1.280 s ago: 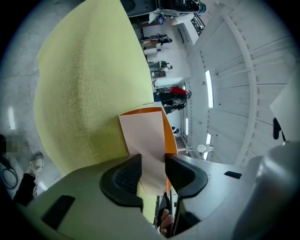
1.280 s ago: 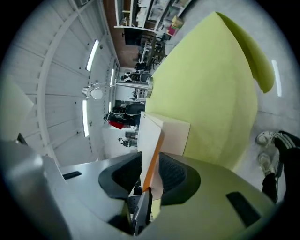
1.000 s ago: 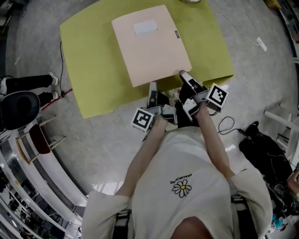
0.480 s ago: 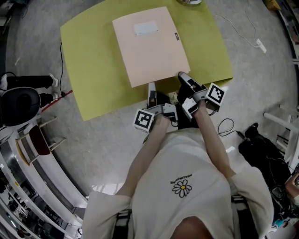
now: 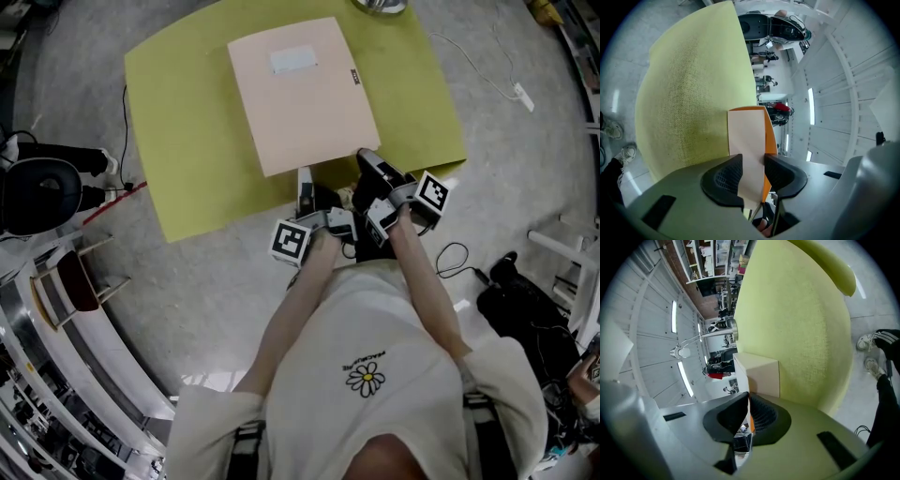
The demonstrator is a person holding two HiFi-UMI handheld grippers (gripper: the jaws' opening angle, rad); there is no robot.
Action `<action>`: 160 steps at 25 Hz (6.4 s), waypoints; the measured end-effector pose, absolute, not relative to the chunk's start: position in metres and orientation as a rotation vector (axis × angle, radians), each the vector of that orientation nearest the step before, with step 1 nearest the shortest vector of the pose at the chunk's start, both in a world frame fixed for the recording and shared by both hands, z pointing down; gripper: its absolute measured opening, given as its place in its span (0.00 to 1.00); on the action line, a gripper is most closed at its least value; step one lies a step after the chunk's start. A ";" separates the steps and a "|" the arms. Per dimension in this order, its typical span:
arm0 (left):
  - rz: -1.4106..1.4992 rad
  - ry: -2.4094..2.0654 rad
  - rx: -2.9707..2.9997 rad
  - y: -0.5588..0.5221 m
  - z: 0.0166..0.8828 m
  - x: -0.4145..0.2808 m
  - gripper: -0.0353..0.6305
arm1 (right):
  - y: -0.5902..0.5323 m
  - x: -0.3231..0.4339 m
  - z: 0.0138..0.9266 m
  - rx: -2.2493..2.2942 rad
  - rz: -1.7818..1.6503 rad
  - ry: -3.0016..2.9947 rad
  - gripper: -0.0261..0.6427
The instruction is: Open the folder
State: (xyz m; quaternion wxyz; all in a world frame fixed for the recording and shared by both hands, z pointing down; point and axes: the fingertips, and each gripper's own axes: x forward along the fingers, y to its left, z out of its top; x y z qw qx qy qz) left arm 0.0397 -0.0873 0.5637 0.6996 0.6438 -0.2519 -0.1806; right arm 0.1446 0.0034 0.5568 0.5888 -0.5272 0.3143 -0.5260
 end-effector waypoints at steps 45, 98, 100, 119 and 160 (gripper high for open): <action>-0.515 -0.505 1.642 -0.123 0.481 0.000 0.07 | -0.061 0.133 0.413 -1.605 -0.967 1.500 0.06; -0.411 -1.974 1.814 -0.148 0.493 -0.431 0.07 | -0.331 -0.194 0.555 -1.913 -0.471 3.311 0.06; -0.400 -1.968 1.817 -0.148 0.496 -0.428 0.07 | -0.336 -0.192 0.563 -1.915 -0.610 3.281 0.06; -0.351 -1.939 1.853 -0.148 0.499 -0.417 0.07 | -0.352 -0.182 0.604 -1.733 -1.578 3.001 0.06; -0.206 -1.067 3.152 -0.185 0.224 -0.041 0.07 | -0.133 0.105 0.213 -2.326 0.118 2.052 0.06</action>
